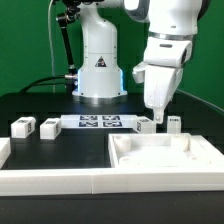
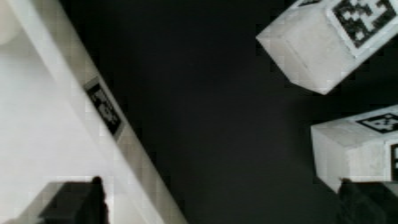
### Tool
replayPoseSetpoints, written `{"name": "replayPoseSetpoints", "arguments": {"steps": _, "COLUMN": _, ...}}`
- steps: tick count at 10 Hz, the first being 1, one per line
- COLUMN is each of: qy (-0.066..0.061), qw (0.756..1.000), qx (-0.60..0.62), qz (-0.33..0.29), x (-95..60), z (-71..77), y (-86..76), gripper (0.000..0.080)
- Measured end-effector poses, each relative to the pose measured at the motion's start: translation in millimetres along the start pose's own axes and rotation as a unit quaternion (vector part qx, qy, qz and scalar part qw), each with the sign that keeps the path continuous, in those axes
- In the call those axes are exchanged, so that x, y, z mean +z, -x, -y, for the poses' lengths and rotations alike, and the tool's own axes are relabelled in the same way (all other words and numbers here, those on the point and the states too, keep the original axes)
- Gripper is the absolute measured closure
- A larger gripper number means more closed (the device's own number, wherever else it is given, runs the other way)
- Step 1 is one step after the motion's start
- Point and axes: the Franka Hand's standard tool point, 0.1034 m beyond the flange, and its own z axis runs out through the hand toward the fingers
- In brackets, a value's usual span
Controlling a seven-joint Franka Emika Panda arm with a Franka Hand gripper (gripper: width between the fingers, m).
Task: Assemble square table
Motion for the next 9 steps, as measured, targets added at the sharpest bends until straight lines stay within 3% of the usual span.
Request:
{"name": "replayPoseSetpoints", "arguments": {"steps": 3, "qy": -0.003, "qw": 0.979, "qx": 0.204, "qz": 0.001, "x": 1.0, "z": 18.2, "y": -8.7, "gripper": 0.015}}
{"name": "replayPoseSetpoints", "arguments": {"steps": 5, "qy": -0.009, "qw": 0.965, "qx": 0.26, "qz": 0.0, "x": 2.0, "z": 20.3, "y": -10.1, "gripper": 0.015}}
{"name": "replayPoseSetpoints", "arguments": {"steps": 8, "qy": -0.022, "qw": 0.928, "qx": 0.371, "qz": -0.002, "x": 2.2, "z": 24.4, "y": -13.3, "gripper": 0.015}}
{"name": "replayPoseSetpoints", "arguments": {"steps": 9, "qy": -0.032, "qw": 0.902, "qx": 0.43, "qz": -0.003, "x": 2.1, "z": 26.8, "y": -15.4, "gripper": 0.015}}
